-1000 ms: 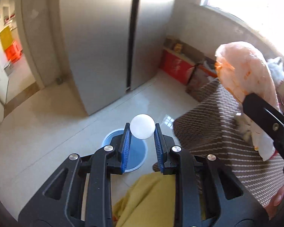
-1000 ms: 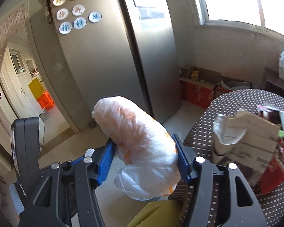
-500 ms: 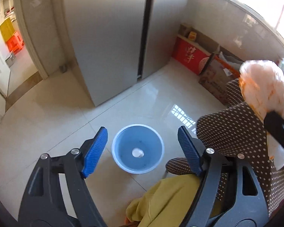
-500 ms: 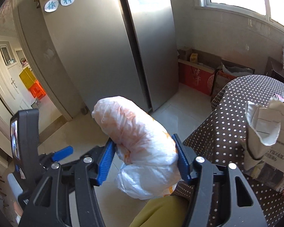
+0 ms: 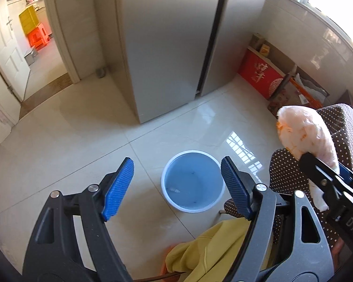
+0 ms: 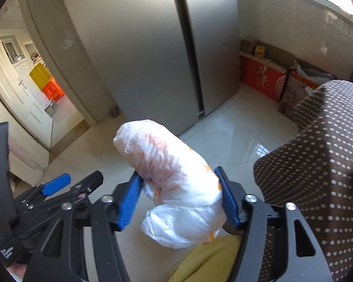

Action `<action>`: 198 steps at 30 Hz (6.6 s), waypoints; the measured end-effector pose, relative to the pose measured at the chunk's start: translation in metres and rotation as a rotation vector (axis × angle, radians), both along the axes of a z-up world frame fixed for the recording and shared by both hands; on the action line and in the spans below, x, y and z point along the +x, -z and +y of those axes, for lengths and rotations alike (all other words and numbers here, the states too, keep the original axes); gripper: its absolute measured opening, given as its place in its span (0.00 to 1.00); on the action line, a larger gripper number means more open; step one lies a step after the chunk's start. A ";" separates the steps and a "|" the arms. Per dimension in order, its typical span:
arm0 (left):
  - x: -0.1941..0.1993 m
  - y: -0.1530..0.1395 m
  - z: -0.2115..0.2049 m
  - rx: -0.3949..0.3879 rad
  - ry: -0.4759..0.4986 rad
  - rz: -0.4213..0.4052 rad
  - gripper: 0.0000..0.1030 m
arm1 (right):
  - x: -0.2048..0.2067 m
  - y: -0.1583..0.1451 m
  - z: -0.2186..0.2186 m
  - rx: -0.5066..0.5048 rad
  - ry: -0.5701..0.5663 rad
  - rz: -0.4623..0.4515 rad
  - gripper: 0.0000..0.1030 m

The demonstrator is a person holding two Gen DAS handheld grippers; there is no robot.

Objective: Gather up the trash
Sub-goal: 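Carry both items over the blue wastebasket and open both tools, then move the left tool back to the paper cup on the table, then grasp the paper cup with the left tool while the right tool grasps the red paper bag, then lift the paper cup and red bag and carry them toward the wastebasket, then open both tools over the wastebasket to drop the cup and bag, then move both tools back over the table toward the snack wrappers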

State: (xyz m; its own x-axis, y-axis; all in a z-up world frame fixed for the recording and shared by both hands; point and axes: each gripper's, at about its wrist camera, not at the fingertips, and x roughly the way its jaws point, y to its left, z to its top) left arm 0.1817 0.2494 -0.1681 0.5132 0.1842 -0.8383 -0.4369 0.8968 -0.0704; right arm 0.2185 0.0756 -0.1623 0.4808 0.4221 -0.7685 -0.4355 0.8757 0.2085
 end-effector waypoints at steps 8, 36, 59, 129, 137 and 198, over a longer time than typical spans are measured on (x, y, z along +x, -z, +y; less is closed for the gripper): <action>-0.012 -0.005 0.006 0.007 -0.030 -0.006 0.73 | -0.006 -0.001 0.008 0.003 -0.005 -0.001 0.84; -0.022 -0.079 -0.129 0.051 0.222 -0.197 0.83 | -0.060 -0.088 -0.144 0.121 0.208 -0.227 0.86; 0.024 -0.049 -0.280 -0.038 0.585 -0.132 0.87 | -0.085 -0.043 -0.338 0.078 0.641 -0.133 0.88; -0.024 -0.054 -0.131 0.129 0.278 -0.292 0.18 | -0.064 -0.051 -0.187 0.144 0.291 -0.148 0.62; -0.010 -0.033 -0.097 0.150 0.192 -0.225 0.18 | -0.041 -0.032 -0.139 0.118 0.219 -0.084 0.62; -0.019 -0.049 -0.081 0.214 0.172 -0.284 0.57 | -0.035 -0.034 -0.094 0.091 0.105 -0.114 0.80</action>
